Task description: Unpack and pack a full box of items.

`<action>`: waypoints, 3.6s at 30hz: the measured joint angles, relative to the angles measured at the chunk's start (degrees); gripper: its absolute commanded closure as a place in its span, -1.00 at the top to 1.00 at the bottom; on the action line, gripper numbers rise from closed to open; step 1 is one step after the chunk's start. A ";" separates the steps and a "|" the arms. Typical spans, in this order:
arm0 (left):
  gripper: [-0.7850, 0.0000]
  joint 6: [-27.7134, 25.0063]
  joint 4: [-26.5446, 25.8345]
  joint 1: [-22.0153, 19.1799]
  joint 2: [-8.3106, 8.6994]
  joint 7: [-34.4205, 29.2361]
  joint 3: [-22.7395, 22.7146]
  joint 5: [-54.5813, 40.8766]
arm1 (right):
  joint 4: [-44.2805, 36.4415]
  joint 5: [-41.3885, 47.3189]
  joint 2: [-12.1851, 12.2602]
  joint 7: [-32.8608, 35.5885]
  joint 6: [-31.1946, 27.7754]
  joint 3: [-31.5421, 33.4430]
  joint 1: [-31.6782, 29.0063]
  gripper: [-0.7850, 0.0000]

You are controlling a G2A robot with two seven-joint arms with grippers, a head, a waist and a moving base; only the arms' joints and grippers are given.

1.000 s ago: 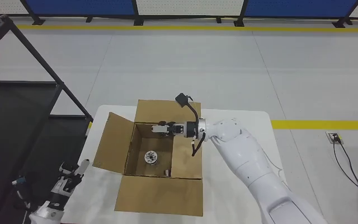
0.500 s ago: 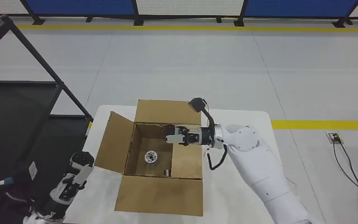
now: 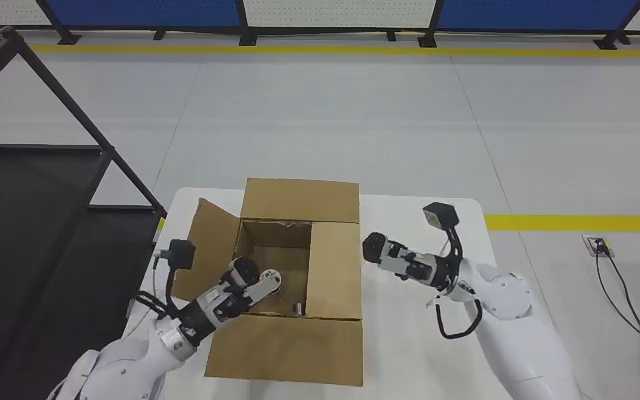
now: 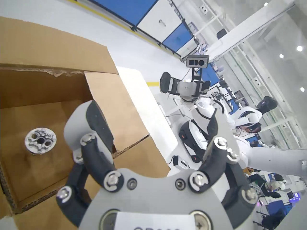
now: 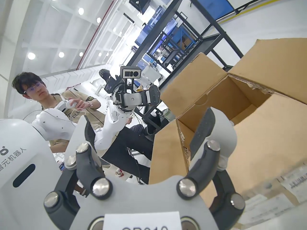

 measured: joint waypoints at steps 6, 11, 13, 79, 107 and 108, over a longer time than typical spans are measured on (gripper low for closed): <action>1.00 4.86 4.96 -8.26 -0.47 -6.69 5.89 -0.22 | 1.93 1.06 0.72 -0.64 -0.32 1.84 -1.33 1.00; 1.00 4.74 4.84 -7.89 -0.46 -5.60 5.76 -0.23 | 1.88 1.04 0.71 -0.62 -0.31 1.80 -1.31 1.00; 1.00 4.93 5.29 -7.82 -0.50 -5.24 5.57 -0.64 | 1.78 1.07 0.70 -0.71 -0.21 1.79 -1.38 1.00; 1.00 -3.19 45.71 -32.93 -7.57 -13.13 29.19 -17.46 | -9.37 3.02 5.16 -6.76 -1.33 6.42 -14.90 1.00; 1.00 -0.93 33.32 -34.87 -10.66 -3.26 34.18 -16.82 | -8.67 10.50 7.61 -7.87 -6.66 15.18 -20.62 1.00; 1.00 -1.02 33.83 -35.39 -11.08 -2.53 35.10 -16.60 | -8.42 11.05 7.73 -7.85 -6.94 15.80 -21.03 1.00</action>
